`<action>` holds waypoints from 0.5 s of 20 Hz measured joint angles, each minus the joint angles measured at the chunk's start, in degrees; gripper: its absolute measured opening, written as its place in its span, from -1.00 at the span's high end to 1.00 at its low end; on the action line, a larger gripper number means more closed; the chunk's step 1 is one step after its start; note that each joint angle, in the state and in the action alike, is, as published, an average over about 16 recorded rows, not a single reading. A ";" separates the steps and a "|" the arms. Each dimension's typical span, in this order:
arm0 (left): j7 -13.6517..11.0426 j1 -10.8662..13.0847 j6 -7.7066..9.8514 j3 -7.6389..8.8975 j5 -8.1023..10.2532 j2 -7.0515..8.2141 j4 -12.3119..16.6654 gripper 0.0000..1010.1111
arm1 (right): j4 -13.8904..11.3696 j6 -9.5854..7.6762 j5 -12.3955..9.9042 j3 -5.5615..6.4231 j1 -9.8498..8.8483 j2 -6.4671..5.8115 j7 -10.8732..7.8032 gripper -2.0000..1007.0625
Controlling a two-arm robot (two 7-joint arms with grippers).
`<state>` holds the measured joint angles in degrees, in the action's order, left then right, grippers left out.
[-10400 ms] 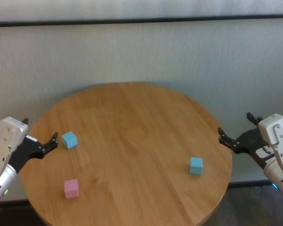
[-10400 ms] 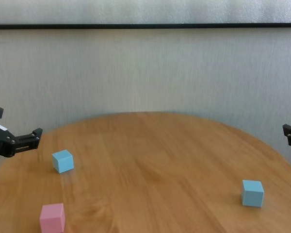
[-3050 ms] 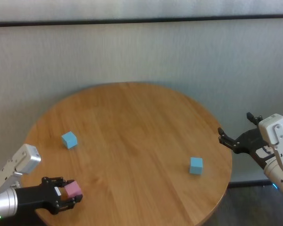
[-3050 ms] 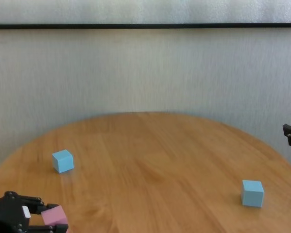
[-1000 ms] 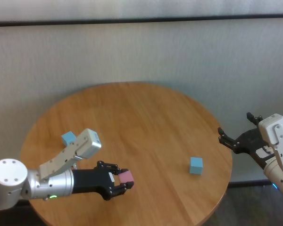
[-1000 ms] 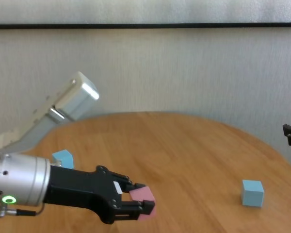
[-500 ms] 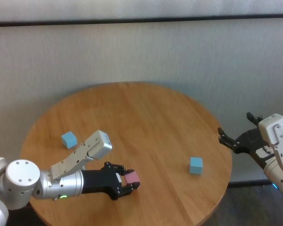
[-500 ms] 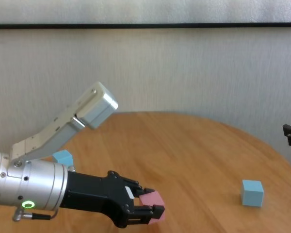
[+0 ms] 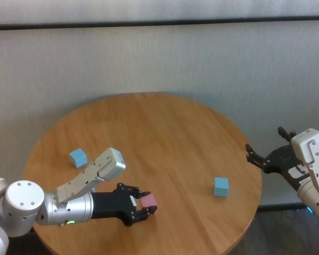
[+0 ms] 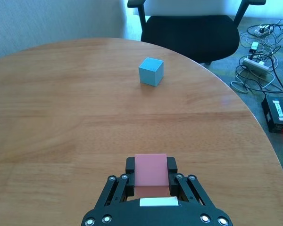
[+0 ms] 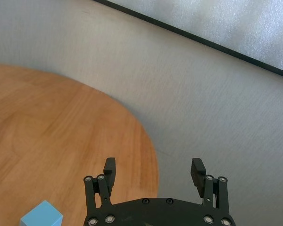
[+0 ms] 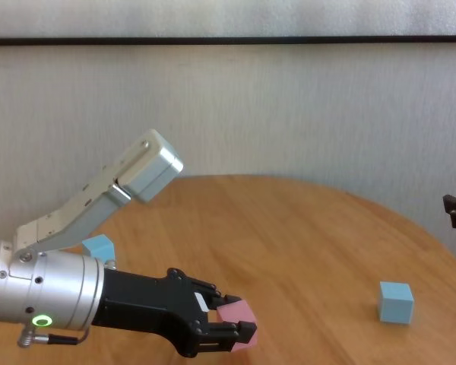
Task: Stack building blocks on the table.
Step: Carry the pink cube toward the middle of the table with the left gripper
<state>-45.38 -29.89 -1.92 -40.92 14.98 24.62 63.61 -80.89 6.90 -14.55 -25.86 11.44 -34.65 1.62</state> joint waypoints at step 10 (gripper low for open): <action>-0.12 0.09 0.01 0.16 0.22 0.14 0.15 -0.21 | 0.00 0.00 0.00 0.00 0.00 0.00 0.00 -1.00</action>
<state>-45.50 -29.80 -1.91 -40.76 15.20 24.76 63.76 -80.89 6.90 -14.55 -25.86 11.44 -34.65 1.62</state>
